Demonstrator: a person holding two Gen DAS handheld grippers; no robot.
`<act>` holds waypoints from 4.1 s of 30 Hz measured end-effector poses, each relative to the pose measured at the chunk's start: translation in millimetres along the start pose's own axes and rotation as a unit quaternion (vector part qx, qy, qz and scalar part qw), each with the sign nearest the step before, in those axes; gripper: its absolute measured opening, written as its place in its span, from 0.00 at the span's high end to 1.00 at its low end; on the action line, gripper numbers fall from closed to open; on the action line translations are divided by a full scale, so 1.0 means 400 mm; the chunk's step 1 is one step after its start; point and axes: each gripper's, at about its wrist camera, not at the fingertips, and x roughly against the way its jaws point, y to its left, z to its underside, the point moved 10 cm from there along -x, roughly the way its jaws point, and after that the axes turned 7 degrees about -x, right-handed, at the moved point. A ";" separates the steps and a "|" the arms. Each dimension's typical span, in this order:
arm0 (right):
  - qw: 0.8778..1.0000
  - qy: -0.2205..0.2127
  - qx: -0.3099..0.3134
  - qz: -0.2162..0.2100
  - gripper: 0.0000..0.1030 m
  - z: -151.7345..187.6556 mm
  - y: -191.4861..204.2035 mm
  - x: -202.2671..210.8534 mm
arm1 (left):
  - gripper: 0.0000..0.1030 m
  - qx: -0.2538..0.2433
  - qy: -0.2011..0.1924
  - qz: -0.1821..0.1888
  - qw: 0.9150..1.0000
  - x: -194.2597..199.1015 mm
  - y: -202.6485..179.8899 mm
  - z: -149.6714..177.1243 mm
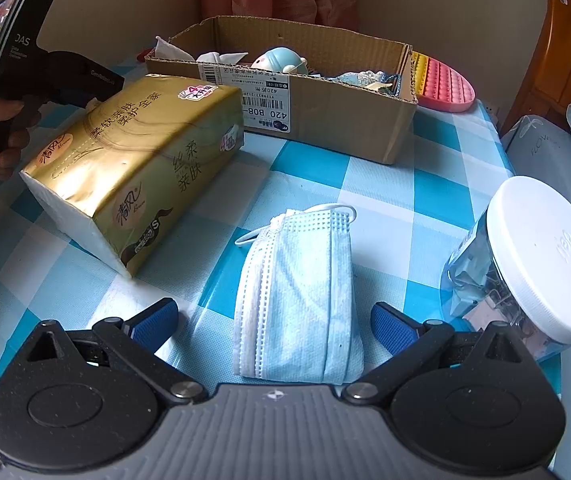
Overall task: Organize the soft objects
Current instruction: 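Move the left gripper to the cream knitted ring and close on it, then carry the cream ring into the box and open the left gripper, then carry the blue mask into the box and open the right gripper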
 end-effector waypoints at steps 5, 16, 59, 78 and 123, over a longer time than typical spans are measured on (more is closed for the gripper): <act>1.000 -0.010 0.001 -0.002 0.00 0.001 0.000 0.001 | 0.57 0.002 -0.002 0.002 1.000 0.000 0.003 0.001; 0.999 -0.041 0.007 -0.009 0.00 0.002 -0.002 0.005 | 0.57 0.004 -0.001 0.000 1.000 0.003 0.000 0.001; 0.997 -0.079 0.013 -0.013 0.61 -0.019 -0.030 0.137 | 0.68 -0.042 -0.065 0.061 0.995 0.260 -0.092 -0.069; 0.995 -0.102 -0.001 -0.009 0.61 -0.030 -0.085 0.181 | 0.20 -0.109 -0.105 0.064 0.986 0.214 -0.279 -0.240; 0.969 -0.099 0.216 -0.073 0.15 -0.568 0.069 -0.023 | 0.01 -0.058 -0.077 0.048 0.994 0.446 -0.197 0.114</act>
